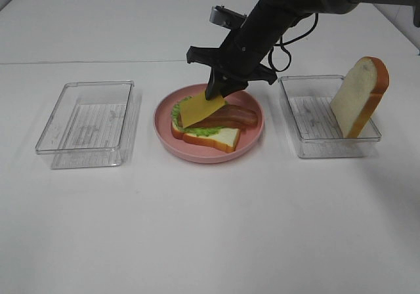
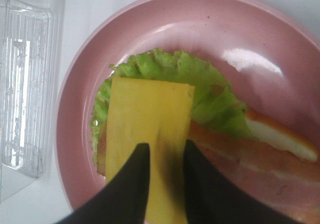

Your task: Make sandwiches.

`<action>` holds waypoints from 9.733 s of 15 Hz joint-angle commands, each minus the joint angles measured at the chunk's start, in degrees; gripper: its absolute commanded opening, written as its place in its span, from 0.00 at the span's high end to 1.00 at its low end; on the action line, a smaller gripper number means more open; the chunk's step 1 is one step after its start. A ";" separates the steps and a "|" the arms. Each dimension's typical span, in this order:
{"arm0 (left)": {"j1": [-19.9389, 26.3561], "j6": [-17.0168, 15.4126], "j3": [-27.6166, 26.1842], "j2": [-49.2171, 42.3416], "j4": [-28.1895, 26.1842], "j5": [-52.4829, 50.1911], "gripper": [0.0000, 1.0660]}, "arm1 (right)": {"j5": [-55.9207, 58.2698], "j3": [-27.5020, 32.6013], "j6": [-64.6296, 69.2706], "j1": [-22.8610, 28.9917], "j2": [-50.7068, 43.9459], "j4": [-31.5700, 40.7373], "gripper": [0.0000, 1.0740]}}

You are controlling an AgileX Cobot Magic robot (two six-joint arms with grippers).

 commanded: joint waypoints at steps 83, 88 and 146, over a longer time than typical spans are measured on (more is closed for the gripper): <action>-0.11 0.00 0.34 -1.26 -0.11 -0.57 0.33 | -1.83 18.62 -16.04 -8.65 -7.28 28.30 0.29; -0.11 0.00 0.34 -1.26 -0.11 -0.57 0.33 | -1.20 18.56 -16.04 -8.65 -10.49 20.97 0.28; 12.83 3.04 0.34 -1.32 -2.06 -0.63 0.33 | 12.66 79.58 -5.79 -23.55 -132.87 -23.38 0.29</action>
